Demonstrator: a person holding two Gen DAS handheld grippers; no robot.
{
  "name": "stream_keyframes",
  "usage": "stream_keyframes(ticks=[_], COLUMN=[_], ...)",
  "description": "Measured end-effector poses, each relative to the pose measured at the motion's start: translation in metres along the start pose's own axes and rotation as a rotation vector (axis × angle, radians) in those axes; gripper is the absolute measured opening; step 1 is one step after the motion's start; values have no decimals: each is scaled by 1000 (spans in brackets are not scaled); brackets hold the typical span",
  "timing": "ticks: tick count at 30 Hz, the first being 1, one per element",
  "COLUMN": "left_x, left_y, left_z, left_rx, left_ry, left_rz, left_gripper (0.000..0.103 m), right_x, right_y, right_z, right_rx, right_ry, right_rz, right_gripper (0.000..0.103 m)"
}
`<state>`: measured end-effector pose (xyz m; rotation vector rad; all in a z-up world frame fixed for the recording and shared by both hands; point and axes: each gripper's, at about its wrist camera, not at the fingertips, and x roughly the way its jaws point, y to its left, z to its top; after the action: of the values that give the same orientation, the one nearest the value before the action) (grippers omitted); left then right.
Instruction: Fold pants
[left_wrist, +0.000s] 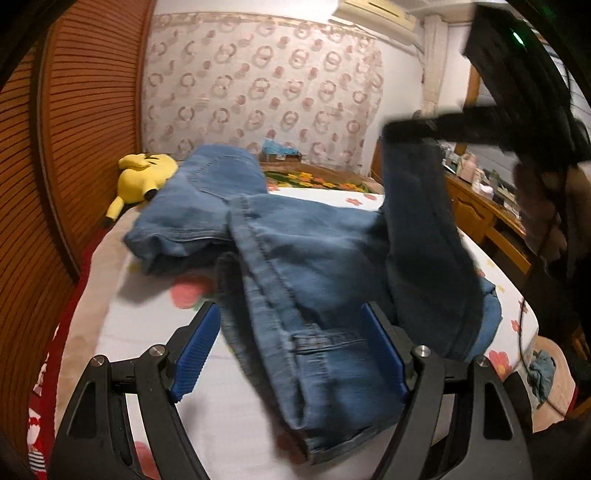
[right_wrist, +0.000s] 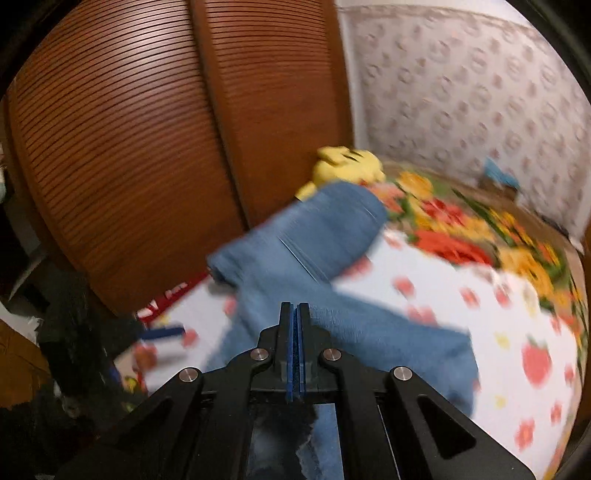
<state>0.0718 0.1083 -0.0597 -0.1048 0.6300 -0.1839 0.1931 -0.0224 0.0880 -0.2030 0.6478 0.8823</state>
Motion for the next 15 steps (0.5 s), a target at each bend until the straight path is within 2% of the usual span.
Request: stream_keyframes(ticks=[4, 6, 8, 9, 10, 11, 12, 15], left_x=[-3, -4, -5, -6, -7, -8, -8, -9], left_y=[9, 9, 9, 8, 9, 8, 7, 4], left_z=[0, 0, 0, 0, 0, -1, -1, 0], left_rx=[-16, -15, -12, -10, -9, -8, -9, -5], left_ry=[-6, -9, -12, -14, -16, -18, -19, -24], left_rz=[10, 10, 8, 7, 7, 6, 4, -5], left_gripper=[79, 79, 79, 79, 79, 79, 79, 79], right_x=[30, 44, 48, 44, 37, 34, 29, 4], right_y=[5, 4, -1, -2, -3, -11, -11, -19], right_z=[21, 23, 18, 13, 8, 6, 3, -10], right_rx=[-3, -21, -3, 8, 10, 5, 0, 6], right_ry=[-4, 6, 27, 37, 39, 32, 19, -3], right_rz=[9, -40, -24, -12, -16, -24, -27, -50], right_gripper=[1, 2, 5, 13, 28, 33, 36, 36])
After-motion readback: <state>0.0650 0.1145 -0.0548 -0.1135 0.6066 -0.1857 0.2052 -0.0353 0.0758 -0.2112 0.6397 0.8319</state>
